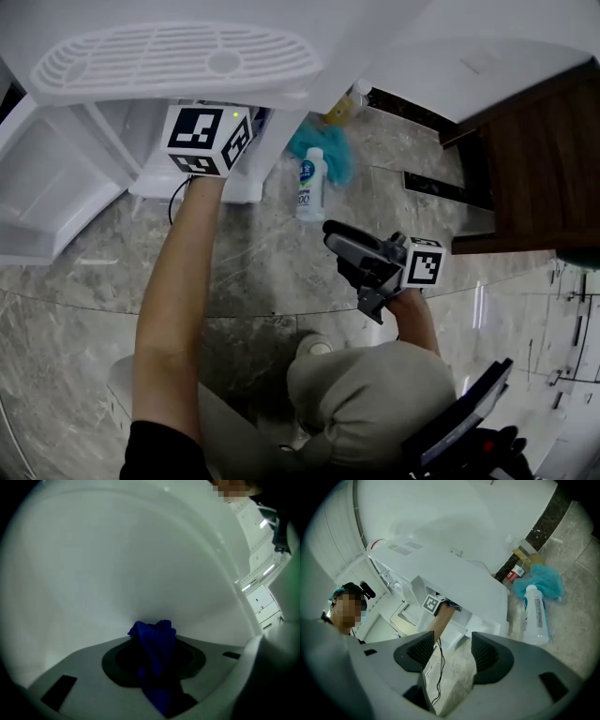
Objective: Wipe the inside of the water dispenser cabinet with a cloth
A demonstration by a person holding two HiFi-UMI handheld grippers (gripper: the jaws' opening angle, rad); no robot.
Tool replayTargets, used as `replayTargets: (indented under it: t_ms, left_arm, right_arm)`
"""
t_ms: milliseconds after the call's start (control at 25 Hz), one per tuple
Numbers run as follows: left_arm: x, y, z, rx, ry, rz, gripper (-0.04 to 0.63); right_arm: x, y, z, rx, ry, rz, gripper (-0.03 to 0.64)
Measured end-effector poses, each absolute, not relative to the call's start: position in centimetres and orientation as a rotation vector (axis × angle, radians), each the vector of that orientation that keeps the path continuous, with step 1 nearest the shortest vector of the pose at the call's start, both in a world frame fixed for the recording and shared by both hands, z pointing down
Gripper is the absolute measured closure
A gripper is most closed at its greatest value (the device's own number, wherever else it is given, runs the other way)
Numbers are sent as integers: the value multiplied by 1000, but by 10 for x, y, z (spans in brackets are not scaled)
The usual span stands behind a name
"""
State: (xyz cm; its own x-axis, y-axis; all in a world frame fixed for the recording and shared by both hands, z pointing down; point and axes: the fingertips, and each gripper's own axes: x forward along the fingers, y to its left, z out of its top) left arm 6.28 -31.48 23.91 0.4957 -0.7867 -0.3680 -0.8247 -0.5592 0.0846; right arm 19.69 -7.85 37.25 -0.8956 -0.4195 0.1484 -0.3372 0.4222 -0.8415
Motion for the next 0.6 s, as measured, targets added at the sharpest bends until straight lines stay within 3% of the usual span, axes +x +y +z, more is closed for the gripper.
replayTargets:
  t_ms: [400, 600]
  left_arm:
    - [67, -315, 248, -2704, 1372, 461, 460]
    - [68, -301, 307, -2767, 1386, 215, 460]
  right_arm:
    - [188, -78, 372, -639, 2522, -1477, 380]
    - [173, -70, 382, -579, 2537, -1515, 380]
